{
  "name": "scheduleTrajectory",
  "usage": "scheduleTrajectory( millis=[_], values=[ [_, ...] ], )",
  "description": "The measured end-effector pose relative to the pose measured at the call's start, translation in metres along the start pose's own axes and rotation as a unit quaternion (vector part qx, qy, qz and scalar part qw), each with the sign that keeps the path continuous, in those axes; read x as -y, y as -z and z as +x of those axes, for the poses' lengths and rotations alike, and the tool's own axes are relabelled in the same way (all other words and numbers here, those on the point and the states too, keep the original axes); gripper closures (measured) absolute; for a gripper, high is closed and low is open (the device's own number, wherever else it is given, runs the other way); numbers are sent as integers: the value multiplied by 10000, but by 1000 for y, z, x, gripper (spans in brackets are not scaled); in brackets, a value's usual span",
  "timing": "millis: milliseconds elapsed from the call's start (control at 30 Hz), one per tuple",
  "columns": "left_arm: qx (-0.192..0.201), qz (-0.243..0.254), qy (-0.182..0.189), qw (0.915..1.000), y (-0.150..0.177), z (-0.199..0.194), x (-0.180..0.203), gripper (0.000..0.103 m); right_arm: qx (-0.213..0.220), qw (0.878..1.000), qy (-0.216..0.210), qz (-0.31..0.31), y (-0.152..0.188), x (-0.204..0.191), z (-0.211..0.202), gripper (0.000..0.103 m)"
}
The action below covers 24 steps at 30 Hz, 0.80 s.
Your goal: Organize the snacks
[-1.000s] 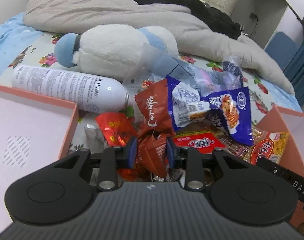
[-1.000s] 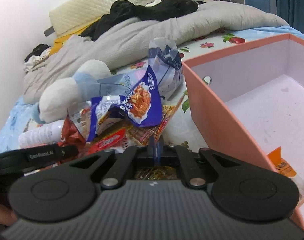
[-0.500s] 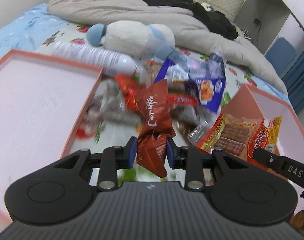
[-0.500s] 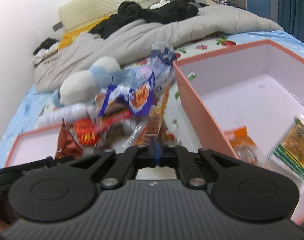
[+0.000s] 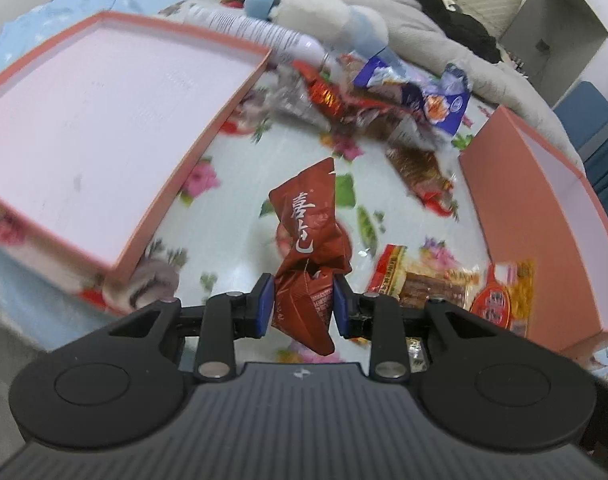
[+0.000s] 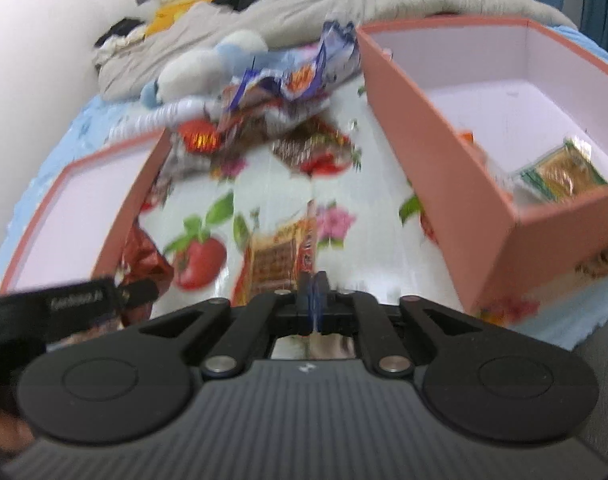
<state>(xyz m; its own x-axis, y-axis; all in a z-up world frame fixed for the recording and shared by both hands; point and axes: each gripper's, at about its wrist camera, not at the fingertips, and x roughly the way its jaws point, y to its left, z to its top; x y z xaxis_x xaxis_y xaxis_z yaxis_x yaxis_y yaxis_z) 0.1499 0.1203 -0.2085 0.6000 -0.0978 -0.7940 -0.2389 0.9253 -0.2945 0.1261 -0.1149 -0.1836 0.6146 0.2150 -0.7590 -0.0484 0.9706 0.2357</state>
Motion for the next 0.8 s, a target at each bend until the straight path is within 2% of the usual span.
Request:
scheduleTrajectory(
  millis=[33,100,133,167,200,233,300,367,400,600,800],
  values=[
    [-25,-27,14,10000,4,1,-2,67,-125,9999,-86,-15,6,2,1,95],
    [-95,-84,31,9999,12,4,-5,67,-349,9992,-146,-159,15,3,3,87],
    [-120,-114,43,9999,14,5,-6,67,-407,9987,-180,-250,19,3,2,71],
    [-139,-142,55,9998,16,6,-7,67,-419,9984,-212,-322,23,4,0,46],
    [-139,-168,72,9997,18,6,-9,65,-393,9982,-235,-382,26,5,-3,34],
    [-152,-169,81,9997,20,7,-10,60,-355,9980,-256,-460,28,5,-6,17],
    [-125,-224,187,9995,20,5,-15,50,-289,9968,-297,-682,30,5,-13,16],
    [-64,-309,276,9991,18,3,-20,35,-129,9947,-398,-937,30,4,-21,16],
    [-42,-322,304,9990,17,1,-21,33,-54,9933,-447,-1064,29,3,-25,16],
    [-13,-437,485,9979,10,-1,-31,33,315,9811,-501,-1844,15,-9,-25,16],
    [-41,-457,493,9977,3,10,-33,33,125,9761,-561,-2097,-6,-11,12,16]
  ],
)
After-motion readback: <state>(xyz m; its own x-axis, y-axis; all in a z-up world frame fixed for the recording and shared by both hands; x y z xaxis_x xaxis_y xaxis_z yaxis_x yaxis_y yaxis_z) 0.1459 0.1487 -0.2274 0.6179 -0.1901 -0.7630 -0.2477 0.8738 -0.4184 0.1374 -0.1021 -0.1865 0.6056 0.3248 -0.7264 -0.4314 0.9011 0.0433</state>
